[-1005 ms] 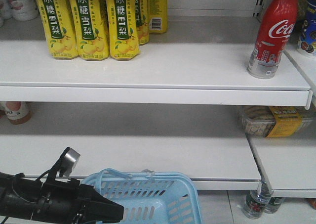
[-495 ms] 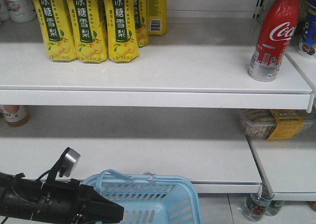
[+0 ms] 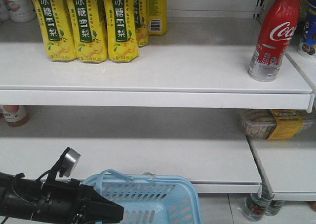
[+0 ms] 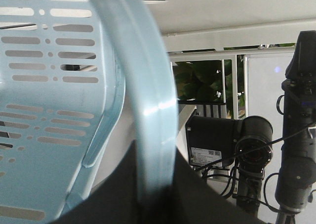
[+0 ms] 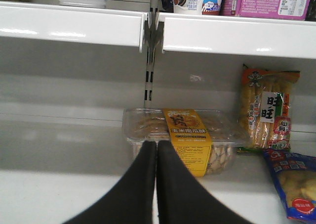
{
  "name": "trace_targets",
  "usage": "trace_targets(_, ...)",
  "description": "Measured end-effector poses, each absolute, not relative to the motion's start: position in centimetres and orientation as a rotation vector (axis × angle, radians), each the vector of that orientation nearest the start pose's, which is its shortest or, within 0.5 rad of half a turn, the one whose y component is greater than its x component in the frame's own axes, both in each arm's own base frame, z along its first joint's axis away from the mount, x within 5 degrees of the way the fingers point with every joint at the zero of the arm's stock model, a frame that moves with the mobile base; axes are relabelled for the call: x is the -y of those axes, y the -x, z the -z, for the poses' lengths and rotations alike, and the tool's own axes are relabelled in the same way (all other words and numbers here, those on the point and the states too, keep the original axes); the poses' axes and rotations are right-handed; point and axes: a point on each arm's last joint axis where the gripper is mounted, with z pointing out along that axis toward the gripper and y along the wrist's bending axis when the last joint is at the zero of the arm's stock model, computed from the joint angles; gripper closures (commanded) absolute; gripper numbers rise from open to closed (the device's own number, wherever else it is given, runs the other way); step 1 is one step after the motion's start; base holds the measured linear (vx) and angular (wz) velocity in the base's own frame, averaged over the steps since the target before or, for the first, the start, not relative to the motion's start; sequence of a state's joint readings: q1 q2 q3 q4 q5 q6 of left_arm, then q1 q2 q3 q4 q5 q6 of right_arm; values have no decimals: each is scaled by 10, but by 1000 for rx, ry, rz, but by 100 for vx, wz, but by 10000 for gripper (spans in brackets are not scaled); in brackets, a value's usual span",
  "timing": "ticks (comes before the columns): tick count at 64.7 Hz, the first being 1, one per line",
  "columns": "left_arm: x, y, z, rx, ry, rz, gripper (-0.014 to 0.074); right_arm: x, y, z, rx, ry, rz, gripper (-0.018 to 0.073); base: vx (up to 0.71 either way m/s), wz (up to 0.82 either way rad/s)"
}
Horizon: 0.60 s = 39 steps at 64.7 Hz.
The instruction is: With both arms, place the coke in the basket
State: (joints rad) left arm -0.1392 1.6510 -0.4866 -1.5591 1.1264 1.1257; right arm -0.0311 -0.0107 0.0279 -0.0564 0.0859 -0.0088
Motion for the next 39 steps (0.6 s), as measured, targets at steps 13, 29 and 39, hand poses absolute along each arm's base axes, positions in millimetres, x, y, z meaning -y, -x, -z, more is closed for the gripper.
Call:
trace_targets(13, 111, -203, -156, -2539, -26, 1689, 603, 2, -57, -197, -1587, 23, 79, 568, 0, 0)
trace_targets(29, 111, -203, -156, -2539, -26, 1689, 603, 2, -57, -197, -1587, -8, 46, 568, 0, 0)
trace_targets(39, 111, -203, -156, -2539, -26, 1689, 603, 1, -56, -201, -1581, -130, -88, 568, 0, 0)
